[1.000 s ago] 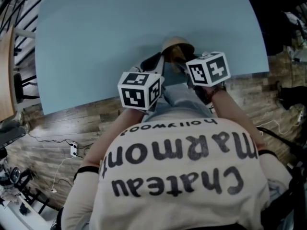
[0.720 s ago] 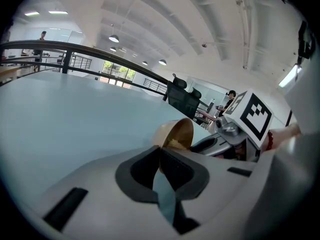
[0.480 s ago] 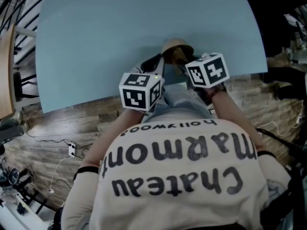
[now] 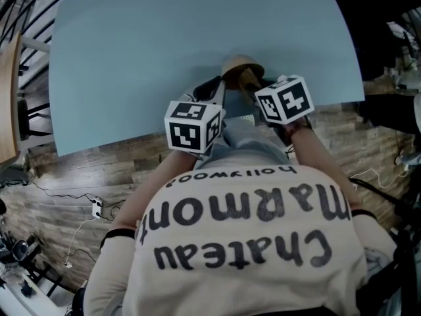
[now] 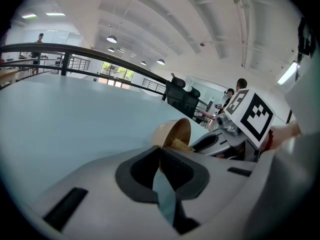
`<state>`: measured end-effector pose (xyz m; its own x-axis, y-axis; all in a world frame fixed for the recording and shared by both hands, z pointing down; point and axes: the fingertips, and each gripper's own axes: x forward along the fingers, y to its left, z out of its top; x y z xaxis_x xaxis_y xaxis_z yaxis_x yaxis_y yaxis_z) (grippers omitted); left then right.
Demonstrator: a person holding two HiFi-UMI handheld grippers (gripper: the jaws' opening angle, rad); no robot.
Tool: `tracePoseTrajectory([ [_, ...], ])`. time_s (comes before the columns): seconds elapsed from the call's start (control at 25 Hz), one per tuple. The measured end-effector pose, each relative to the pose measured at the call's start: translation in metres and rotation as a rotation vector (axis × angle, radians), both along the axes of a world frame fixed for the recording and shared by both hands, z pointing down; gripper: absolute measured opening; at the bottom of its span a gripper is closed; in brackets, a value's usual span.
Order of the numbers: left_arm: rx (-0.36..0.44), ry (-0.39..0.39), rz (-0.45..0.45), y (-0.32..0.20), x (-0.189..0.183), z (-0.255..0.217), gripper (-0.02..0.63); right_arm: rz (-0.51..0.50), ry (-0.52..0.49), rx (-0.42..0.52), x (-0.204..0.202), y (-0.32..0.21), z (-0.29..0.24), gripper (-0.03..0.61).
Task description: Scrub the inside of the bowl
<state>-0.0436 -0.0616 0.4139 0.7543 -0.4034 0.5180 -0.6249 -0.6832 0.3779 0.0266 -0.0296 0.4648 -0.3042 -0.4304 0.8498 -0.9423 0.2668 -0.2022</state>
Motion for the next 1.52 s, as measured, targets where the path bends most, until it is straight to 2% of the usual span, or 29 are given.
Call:
tracePoseTrajectory([
  [0.24, -0.003, -0.001, 0.013, 0.0, -0.001, 0.001, 0.011, 0.02, 0.08, 0.02, 0.013, -0.002, -0.006, 0.063],
  [0.76, -0.022, 0.015, 0.071, 0.0, 0.003, 0.002, 0.011, 0.074, 0.115, 0.054, 0.029, -0.012, -0.016, 0.063],
  [1.24, -0.047, 0.02, 0.103, 0.002, 0.007, 0.003, 0.011, 0.064, 0.146, 0.125, 0.031, -0.026, -0.031, 0.063],
  [1.52, -0.061, 0.029, 0.112, 0.001, 0.009, 0.003, 0.011, 0.022, 0.132, 0.172, 0.019, -0.037, -0.039, 0.063],
])
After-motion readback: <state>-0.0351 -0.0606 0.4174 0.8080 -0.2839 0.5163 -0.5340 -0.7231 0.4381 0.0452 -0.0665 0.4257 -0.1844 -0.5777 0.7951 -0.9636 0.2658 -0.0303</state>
